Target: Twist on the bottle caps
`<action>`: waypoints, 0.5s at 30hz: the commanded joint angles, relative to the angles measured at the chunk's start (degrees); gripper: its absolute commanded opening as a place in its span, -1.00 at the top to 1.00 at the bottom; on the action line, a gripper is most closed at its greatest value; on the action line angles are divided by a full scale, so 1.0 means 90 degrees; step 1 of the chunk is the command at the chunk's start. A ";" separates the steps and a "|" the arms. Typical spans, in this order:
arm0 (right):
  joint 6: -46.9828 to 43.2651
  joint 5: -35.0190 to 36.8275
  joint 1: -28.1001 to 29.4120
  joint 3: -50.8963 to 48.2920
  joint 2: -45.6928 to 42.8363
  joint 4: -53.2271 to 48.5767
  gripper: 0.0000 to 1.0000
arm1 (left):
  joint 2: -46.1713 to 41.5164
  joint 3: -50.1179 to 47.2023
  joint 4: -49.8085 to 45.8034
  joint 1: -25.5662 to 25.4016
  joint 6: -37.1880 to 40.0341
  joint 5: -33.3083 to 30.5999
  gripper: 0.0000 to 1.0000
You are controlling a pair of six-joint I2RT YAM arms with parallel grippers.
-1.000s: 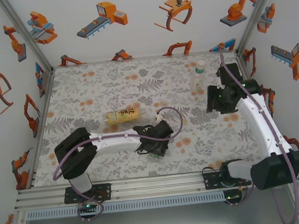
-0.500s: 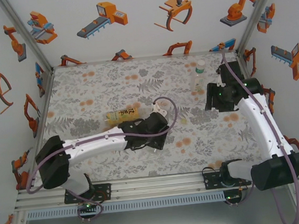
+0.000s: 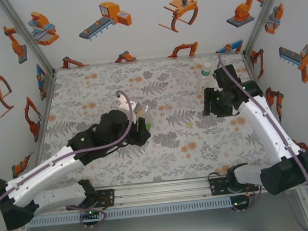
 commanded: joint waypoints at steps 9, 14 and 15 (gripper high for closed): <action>0.0422 0.0174 0.0882 0.0609 0.1072 0.0558 -0.11 | -0.1876 -0.0985 0.0433 0.0164 0.1416 0.1264 0.85; 0.0467 0.0256 0.1249 0.1048 0.1764 0.0719 -0.11 | -0.2364 -0.1104 0.0454 0.0164 0.1702 0.1381 0.86; 0.0466 0.0283 0.1311 0.1174 0.1947 0.0719 -0.11 | -0.2424 -0.1103 0.0429 0.0164 0.1739 0.1386 0.86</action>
